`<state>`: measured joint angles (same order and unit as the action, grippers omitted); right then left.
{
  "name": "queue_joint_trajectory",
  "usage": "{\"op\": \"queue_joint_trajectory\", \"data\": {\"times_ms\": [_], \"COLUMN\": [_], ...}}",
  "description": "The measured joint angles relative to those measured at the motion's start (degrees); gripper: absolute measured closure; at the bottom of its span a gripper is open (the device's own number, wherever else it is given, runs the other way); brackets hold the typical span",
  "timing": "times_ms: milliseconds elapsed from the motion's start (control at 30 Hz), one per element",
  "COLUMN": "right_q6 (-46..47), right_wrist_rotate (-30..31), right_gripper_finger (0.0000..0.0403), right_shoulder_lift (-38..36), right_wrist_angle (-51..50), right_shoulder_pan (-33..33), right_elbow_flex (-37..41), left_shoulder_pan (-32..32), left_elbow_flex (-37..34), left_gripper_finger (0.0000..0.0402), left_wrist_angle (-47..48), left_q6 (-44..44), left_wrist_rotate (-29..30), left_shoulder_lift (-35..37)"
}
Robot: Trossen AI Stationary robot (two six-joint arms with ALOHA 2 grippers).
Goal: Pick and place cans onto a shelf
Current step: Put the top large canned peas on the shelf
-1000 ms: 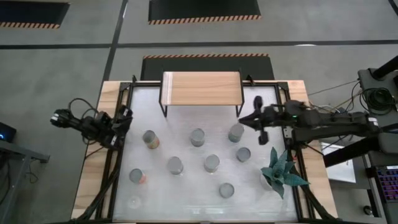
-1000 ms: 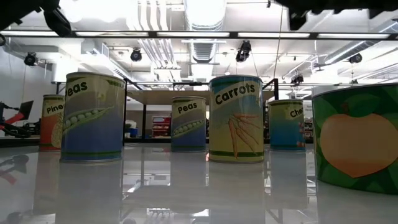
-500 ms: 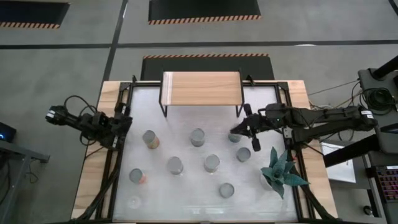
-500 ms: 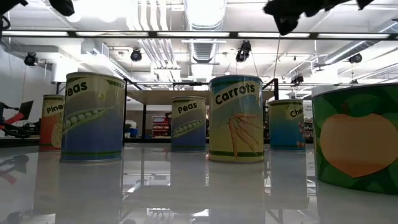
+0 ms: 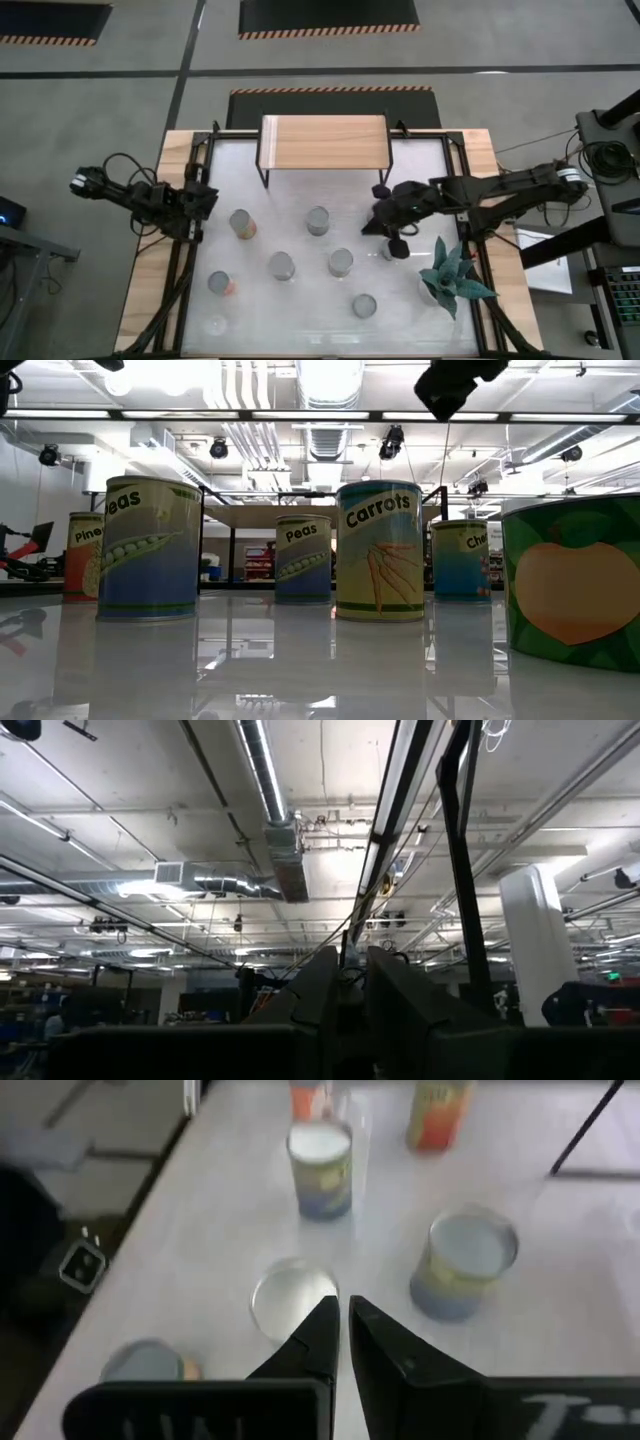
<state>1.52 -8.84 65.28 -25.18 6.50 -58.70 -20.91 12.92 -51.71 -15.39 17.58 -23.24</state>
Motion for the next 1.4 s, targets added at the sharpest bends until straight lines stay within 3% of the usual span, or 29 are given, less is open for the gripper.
{"op": "queue_joint_trajectory", "data": {"times_ms": [133,333,667,1067,1400], "right_q6": [0.56,5.99,-4.94,-2.54,-4.24], "right_wrist_rotate": [0.39,9.15,8.41,8.41,8.7], "right_gripper_finger": [0.0385,0.0385,0.0385,0.0385,0.0385], "right_shoulder_lift": [5.1,10.73,15.19,20.12,19.14], "right_wrist_angle": [-11.54,-26.22,-26.13,-25.5,-22.38], "right_shoulder_pan": [-0.16,-1.11,-1.29,-1.14,-1.29], "right_elbow_flex": [-6.2,-12.58,-13.58,-17.06,-17.42], "left_shoulder_pan": [0.0,0.0,0.0,0.0,0.0], "left_elbow_flex": [0.29,0.29,0.29,0.29,0.29], "left_gripper_finger": [0.0362,0.0362,0.0362,0.0362,0.0362], "left_wrist_angle": [0.22,0.13,-0.39,-0.74,-0.74], "left_q6": [-0.65,-0.67,-0.69,-0.67,-0.67], "left_wrist_rotate": [0.02,0.02,0.02,0.04,0.04], "left_shoulder_lift": [-0.38,-0.4,-0.33,-0.4,-0.42]}}
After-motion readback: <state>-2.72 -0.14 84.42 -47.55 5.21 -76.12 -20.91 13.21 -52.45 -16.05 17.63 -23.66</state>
